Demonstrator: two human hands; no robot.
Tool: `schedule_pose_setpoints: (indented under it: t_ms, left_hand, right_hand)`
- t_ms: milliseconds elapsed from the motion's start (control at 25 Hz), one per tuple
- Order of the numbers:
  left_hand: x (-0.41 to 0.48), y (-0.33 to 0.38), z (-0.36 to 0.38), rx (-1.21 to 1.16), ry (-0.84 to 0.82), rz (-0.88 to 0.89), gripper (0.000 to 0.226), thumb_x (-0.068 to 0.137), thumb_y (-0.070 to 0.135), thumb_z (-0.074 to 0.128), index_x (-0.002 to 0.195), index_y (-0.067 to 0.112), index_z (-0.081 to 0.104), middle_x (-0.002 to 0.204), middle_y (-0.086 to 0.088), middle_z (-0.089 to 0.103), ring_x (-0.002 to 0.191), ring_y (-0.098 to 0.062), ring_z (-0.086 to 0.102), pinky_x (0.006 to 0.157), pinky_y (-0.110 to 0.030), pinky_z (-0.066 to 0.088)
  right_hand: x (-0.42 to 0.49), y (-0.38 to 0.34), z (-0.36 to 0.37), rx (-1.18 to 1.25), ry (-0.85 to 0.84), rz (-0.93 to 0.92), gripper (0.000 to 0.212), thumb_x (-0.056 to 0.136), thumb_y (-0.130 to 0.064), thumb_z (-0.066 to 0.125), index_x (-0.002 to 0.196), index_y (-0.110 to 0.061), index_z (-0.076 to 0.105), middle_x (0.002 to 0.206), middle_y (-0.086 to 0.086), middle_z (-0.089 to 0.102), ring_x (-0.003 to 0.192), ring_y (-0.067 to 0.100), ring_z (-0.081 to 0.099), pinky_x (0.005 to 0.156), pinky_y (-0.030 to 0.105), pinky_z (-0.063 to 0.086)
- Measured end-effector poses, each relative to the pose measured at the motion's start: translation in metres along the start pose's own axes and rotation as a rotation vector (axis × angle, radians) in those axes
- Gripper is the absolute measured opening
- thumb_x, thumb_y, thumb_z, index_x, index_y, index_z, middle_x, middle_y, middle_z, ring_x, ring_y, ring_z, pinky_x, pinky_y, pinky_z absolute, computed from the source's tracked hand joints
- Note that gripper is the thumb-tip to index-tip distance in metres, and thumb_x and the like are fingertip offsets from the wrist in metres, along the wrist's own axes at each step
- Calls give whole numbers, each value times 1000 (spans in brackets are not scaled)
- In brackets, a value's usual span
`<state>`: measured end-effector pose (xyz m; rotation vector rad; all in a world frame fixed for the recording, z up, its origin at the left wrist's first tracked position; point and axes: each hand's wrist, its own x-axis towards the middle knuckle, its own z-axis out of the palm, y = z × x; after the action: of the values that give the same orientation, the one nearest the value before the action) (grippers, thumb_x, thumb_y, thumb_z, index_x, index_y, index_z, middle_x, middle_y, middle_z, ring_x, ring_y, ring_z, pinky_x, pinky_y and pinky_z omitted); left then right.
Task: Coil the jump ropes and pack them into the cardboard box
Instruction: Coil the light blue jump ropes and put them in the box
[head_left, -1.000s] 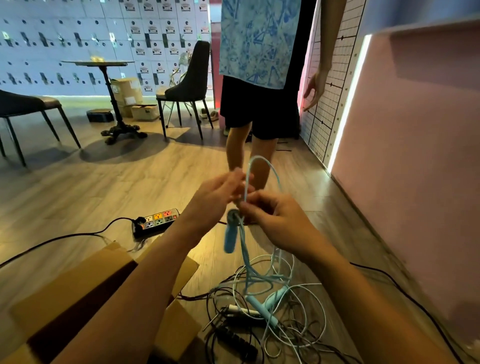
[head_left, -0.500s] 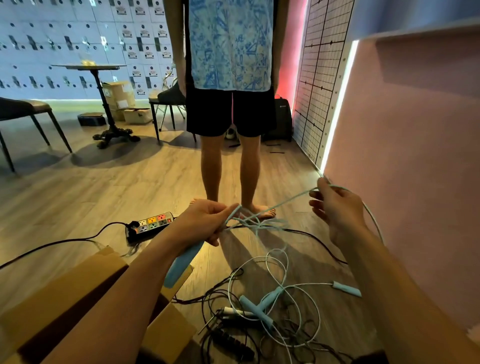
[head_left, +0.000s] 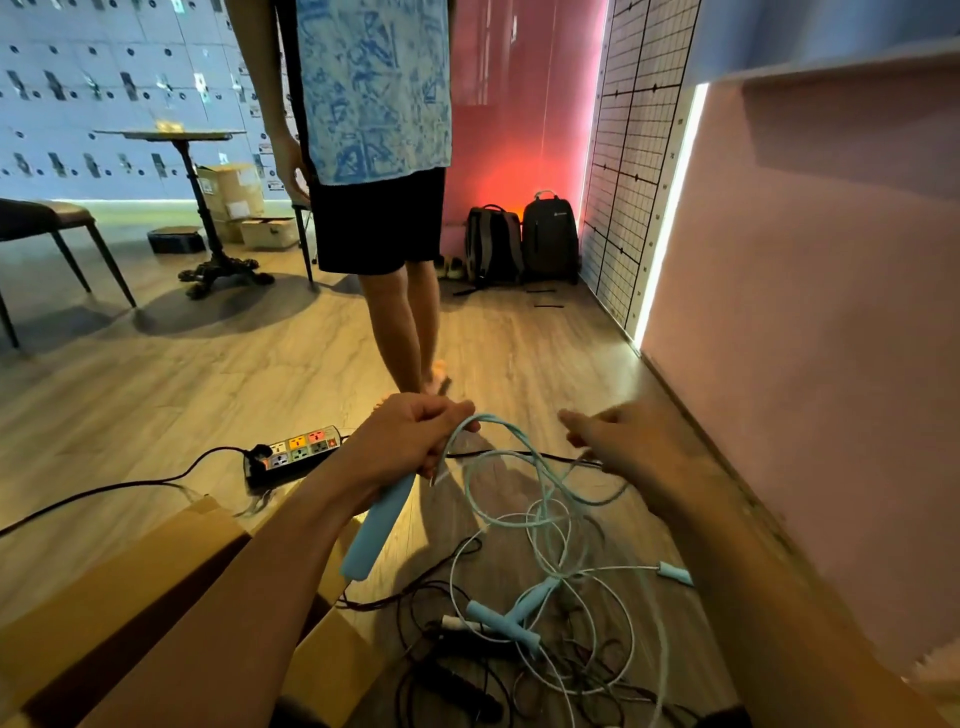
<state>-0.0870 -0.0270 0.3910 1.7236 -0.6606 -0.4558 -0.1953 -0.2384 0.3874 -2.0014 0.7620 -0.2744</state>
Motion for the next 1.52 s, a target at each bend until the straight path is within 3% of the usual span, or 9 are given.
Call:
schedule_pose_setpoints:
  t_ms: [80, 400, 520, 640, 800, 1040, 1120, 1280, 1520]
  left_hand:
    - [2, -2, -1, -59, 6, 18, 38, 96, 36, 57, 95, 1, 73, 66, -12, 40, 48, -12, 36, 46, -21, 38]
    - [-2, -1, -5, -251, -173, -1, 30, 88, 40, 59, 80, 14, 72, 56, 1, 35, 47, -10, 33, 45, -20, 35]
    - [-3, 3, -5, -212, -103, 15, 29, 85, 42, 60, 71, 20, 74, 58, -3, 36, 49, -12, 34, 46, -22, 36]
    - [-5, 5, -3, -214, -54, 11, 30, 86, 40, 58, 82, 13, 71, 58, -2, 39, 50, -11, 37, 48, -21, 37]
    - [-5, 5, 6, -101, -33, 27, 26, 98, 30, 54, 88, 10, 68, 57, 0, 42, 49, -9, 41, 48, -20, 39]
    - [8, -2, 9, -25, 243, 22, 25, 99, 29, 55, 88, 8, 59, 59, -1, 50, 48, -13, 43, 46, -26, 38]
    - [8, -1, 15, 8, 267, 21, 23, 99, 30, 56, 88, 9, 57, 58, 1, 53, 47, -10, 45, 46, -24, 40]
    - [6, 2, 25, 5, 168, 46, 11, 101, 12, 51, 95, 6, 57, 56, 4, 54, 50, -9, 46, 47, -23, 39]
    - [5, 2, 12, 26, 271, 8, 10, 102, 17, 51, 96, 10, 55, 66, 1, 54, 55, -13, 45, 46, -22, 38]
  right_hand:
    - [-8, -13, 2, -49, -14, -271, 16, 95, -30, 64, 106, -23, 73, 101, -3, 71, 85, 10, 67, 66, 27, 59]
    - [-22, -21, 12, 154, -780, -409, 67, 86, 7, 67, 127, -45, 56, 126, -11, 64, 112, 15, 67, 80, 42, 62]
    - [-26, -27, 19, 225, -620, -480, 31, 86, -23, 71, 117, -25, 69, 116, 1, 72, 102, 20, 71, 84, 41, 61]
    - [-27, -28, 25, 316, -422, -489, 43, 71, -40, 73, 108, -18, 71, 105, 4, 75, 98, 22, 72, 91, 41, 58]
    - [-21, -25, 31, 287, -400, -479, 27, 83, -17, 77, 107, -27, 71, 105, 1, 73, 97, 16, 71, 84, 31, 61]
    - [-17, -23, 20, -273, 298, -344, 25, 91, -43, 64, 111, -27, 69, 117, -6, 63, 113, 19, 51, 81, 36, 51]
    - [-30, -31, 31, -378, 273, -413, 37, 91, -56, 57, 108, -26, 70, 115, -7, 61, 118, 20, 47, 90, 44, 50]
    - [-42, -45, 54, 284, -162, -210, 32, 94, -44, 62, 96, -13, 72, 94, 10, 73, 92, 27, 70, 82, 45, 58]
    - [-21, -39, 38, 502, -144, -178, 19, 101, -14, 53, 103, -6, 70, 84, 7, 65, 72, 15, 64, 69, 27, 57]
